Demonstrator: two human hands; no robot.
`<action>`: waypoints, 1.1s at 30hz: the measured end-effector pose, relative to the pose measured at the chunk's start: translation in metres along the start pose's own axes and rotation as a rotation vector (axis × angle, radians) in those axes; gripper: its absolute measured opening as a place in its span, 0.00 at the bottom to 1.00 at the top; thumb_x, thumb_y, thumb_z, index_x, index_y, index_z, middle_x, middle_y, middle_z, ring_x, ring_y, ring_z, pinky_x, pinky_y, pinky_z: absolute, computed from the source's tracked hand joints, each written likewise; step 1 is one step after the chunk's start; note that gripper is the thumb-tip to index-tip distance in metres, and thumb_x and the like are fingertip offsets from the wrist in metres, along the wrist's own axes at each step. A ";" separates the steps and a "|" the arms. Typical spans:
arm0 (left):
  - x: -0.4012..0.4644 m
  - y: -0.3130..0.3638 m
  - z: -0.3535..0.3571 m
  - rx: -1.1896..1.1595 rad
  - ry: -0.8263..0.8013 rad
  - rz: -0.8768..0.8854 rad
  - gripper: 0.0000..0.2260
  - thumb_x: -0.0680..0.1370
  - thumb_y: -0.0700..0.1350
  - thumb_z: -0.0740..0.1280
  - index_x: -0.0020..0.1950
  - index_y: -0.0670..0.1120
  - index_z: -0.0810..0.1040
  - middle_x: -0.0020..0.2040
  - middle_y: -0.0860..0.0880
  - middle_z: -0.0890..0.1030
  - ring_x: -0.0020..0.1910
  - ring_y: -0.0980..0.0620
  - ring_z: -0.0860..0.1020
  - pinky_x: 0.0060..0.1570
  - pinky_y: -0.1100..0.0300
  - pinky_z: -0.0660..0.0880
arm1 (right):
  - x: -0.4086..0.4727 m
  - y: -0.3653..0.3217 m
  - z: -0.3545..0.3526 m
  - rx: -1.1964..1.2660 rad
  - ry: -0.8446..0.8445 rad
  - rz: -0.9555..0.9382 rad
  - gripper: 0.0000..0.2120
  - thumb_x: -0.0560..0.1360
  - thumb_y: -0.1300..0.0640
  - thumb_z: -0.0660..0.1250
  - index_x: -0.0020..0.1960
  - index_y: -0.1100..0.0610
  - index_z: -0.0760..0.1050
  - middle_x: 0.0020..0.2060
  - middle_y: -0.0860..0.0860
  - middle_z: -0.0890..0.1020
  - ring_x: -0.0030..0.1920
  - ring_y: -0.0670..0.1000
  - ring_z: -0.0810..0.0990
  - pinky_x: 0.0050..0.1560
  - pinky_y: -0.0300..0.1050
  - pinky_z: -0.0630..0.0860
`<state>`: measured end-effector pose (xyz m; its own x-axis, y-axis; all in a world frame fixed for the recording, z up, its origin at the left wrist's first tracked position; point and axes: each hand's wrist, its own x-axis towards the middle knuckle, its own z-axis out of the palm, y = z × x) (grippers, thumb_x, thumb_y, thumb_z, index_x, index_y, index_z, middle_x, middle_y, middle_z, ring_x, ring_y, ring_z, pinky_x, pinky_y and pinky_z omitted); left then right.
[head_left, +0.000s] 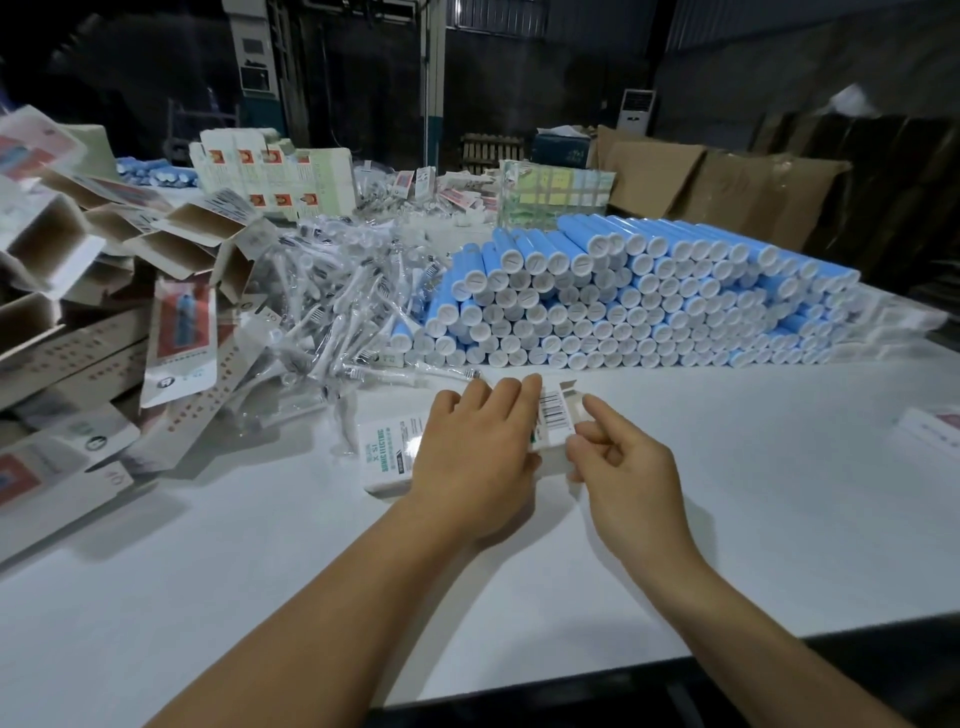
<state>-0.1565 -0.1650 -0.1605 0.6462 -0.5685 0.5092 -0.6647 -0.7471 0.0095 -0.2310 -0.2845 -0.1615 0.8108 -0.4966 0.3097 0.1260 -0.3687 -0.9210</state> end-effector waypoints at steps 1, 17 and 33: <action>0.000 0.000 0.000 0.006 -0.001 0.000 0.32 0.77 0.55 0.61 0.77 0.48 0.53 0.69 0.50 0.67 0.63 0.47 0.66 0.57 0.52 0.60 | 0.003 -0.001 0.000 -0.043 -0.009 -0.018 0.25 0.76 0.64 0.65 0.71 0.53 0.68 0.37 0.40 0.80 0.38 0.40 0.78 0.47 0.34 0.74; 0.000 -0.002 -0.004 0.030 0.035 -0.110 0.32 0.77 0.52 0.63 0.77 0.45 0.54 0.68 0.48 0.68 0.63 0.45 0.67 0.58 0.50 0.62 | 0.032 -0.015 0.028 -0.092 0.009 -0.028 0.07 0.77 0.63 0.64 0.47 0.52 0.75 0.47 0.55 0.80 0.40 0.46 0.75 0.46 0.39 0.71; 0.006 -0.009 -0.007 -0.042 0.142 -0.201 0.31 0.74 0.53 0.66 0.74 0.47 0.61 0.64 0.51 0.72 0.59 0.47 0.70 0.52 0.53 0.61 | 0.056 -0.016 0.045 0.359 -0.142 -0.036 0.09 0.78 0.63 0.61 0.53 0.56 0.78 0.40 0.48 0.83 0.42 0.46 0.81 0.46 0.39 0.77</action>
<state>-0.1491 -0.1593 -0.1518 0.7095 -0.3534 0.6096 -0.5449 -0.8237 0.1567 -0.1617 -0.2714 -0.1399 0.8701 -0.3652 0.3311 0.3276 -0.0735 -0.9420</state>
